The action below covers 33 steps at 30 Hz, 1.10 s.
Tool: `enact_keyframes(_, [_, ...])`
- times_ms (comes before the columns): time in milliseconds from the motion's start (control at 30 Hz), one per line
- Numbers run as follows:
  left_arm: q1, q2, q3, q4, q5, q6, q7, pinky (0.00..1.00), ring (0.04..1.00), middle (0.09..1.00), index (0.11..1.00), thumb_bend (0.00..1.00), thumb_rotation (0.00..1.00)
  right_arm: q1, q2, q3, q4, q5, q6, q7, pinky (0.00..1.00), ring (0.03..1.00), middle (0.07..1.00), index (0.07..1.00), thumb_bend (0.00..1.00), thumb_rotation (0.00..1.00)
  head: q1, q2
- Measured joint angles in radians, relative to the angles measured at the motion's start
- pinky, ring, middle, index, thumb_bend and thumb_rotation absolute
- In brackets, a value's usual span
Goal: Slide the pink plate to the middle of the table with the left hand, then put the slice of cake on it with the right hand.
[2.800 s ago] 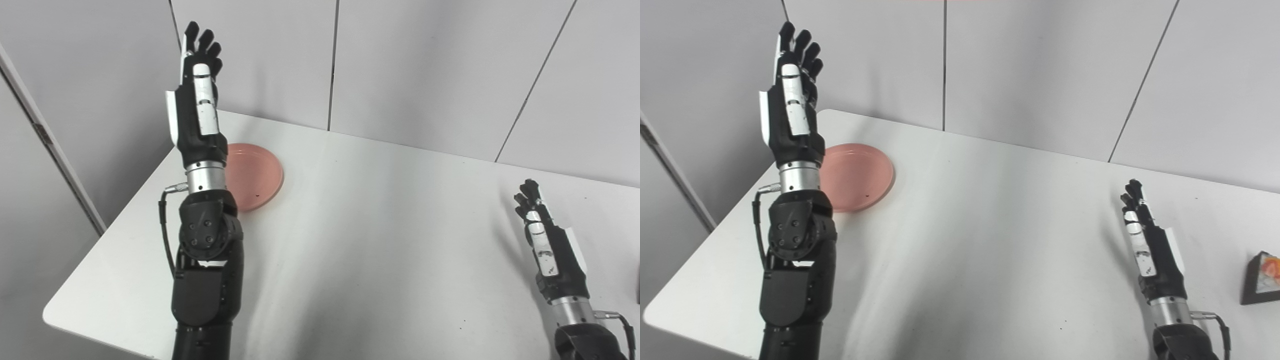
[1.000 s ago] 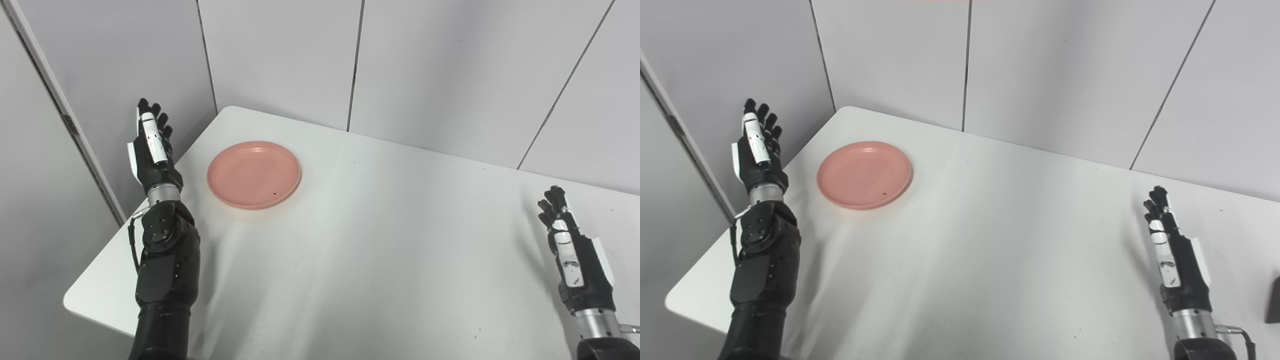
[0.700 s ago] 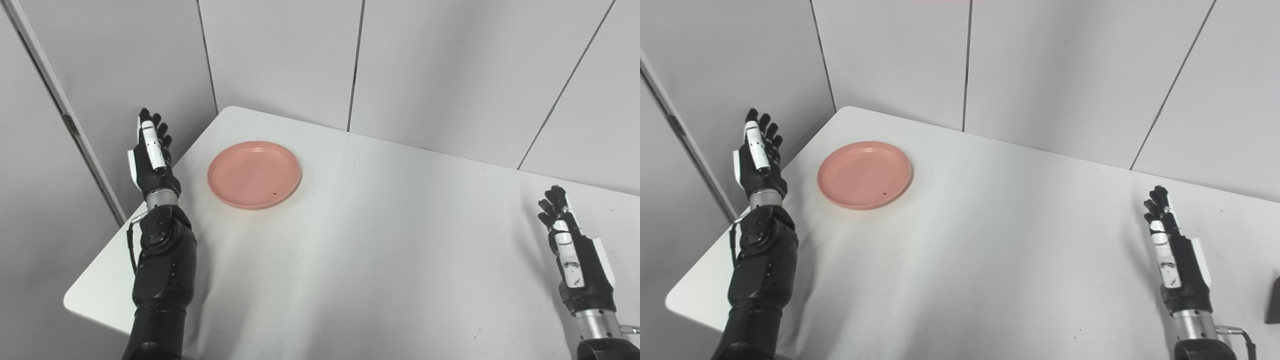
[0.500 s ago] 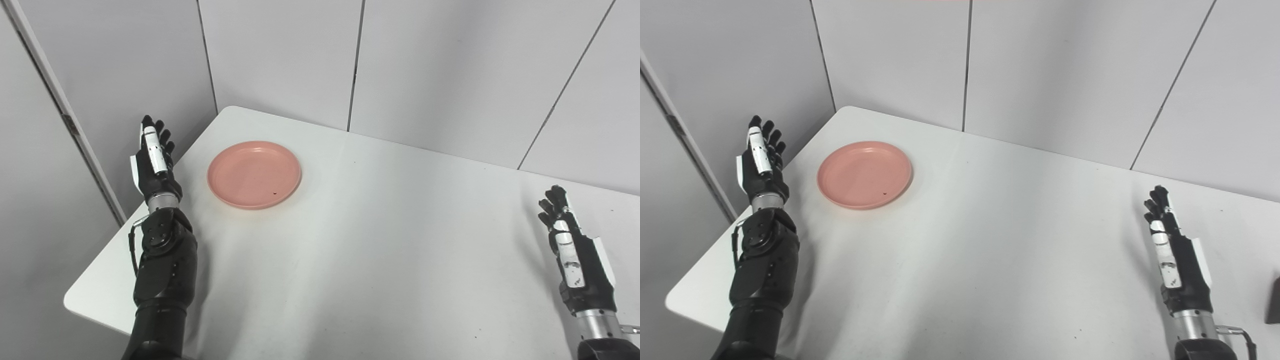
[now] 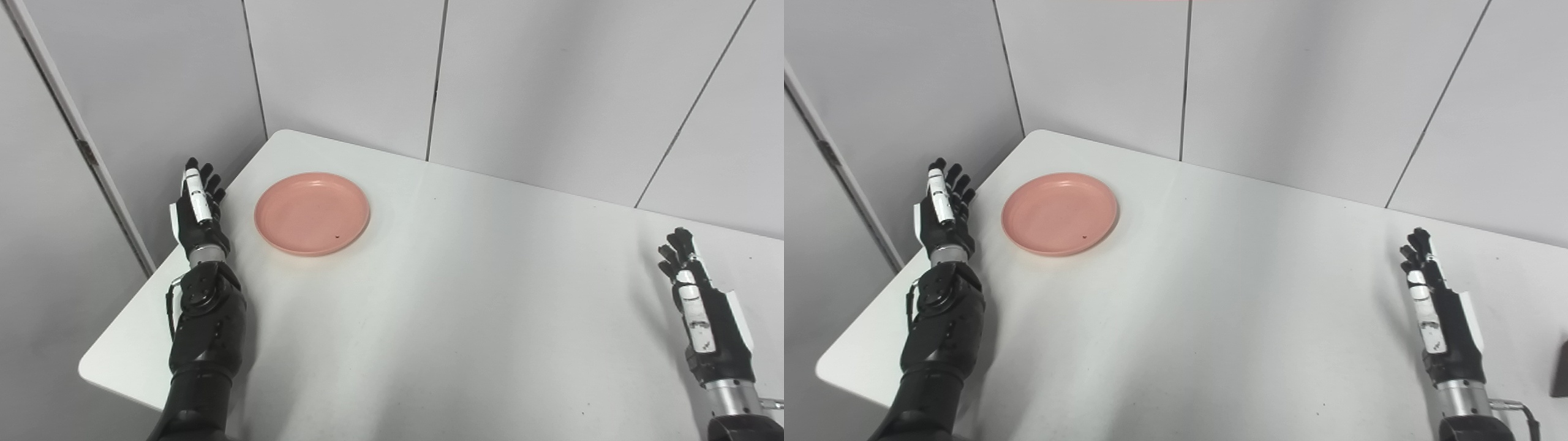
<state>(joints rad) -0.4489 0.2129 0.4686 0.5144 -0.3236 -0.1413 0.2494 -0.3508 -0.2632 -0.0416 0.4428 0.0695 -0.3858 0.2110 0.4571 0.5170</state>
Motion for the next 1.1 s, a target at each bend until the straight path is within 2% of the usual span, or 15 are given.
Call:
enact_keyframes(300, [-0.001, 0.0, -0.019, -0.001, 0.0, 0.015, -0.008, 0.93, 0.911, 0.912, 0.917, 0.42, 1.0, 0.002, 0.0, 0.0, -0.004, -0.007, 0.0, -0.002, 0.97, 0.964, 0.98, 0.985, 0.38, 1.0, -0.002, 0.003])
enact_keyframes(767, [-0.003, 0.008, -0.031, 0.021, -0.007, 0.031, -0.05, 0.89, 0.89, 0.892, 0.897, 0.38, 1.0, 0.007, 0.001, 0.0, -0.013, -0.014, 0.0, -0.006, 0.98, 0.963, 0.98, 0.984, 0.36, 1.0, -0.011, 0.005])
enact_keyframes(867, [-0.007, 0.008, -0.041, 0.021, -0.008, 0.044, -0.055, 0.87, 0.876, 0.877, 0.882, 0.38, 1.0, 0.007, 0.002, 0.0, -0.013, -0.008, 0.0, -0.006, 0.98, 0.963, 0.983, 0.986, 0.36, 1.0, -0.017, 0.006])
enact_keyframes(1100, [-0.014, 0.006, -0.079, 0.02, -0.006, 0.075, -0.081, 0.88, 0.889, 0.884, 0.885, 0.39, 1.0, 0.009, 0.003, 0.0, -0.018, -0.014, 0.0, -0.008, 0.96, 0.959, 0.983, 0.987, 0.35, 1.0, -0.028, 0.009])
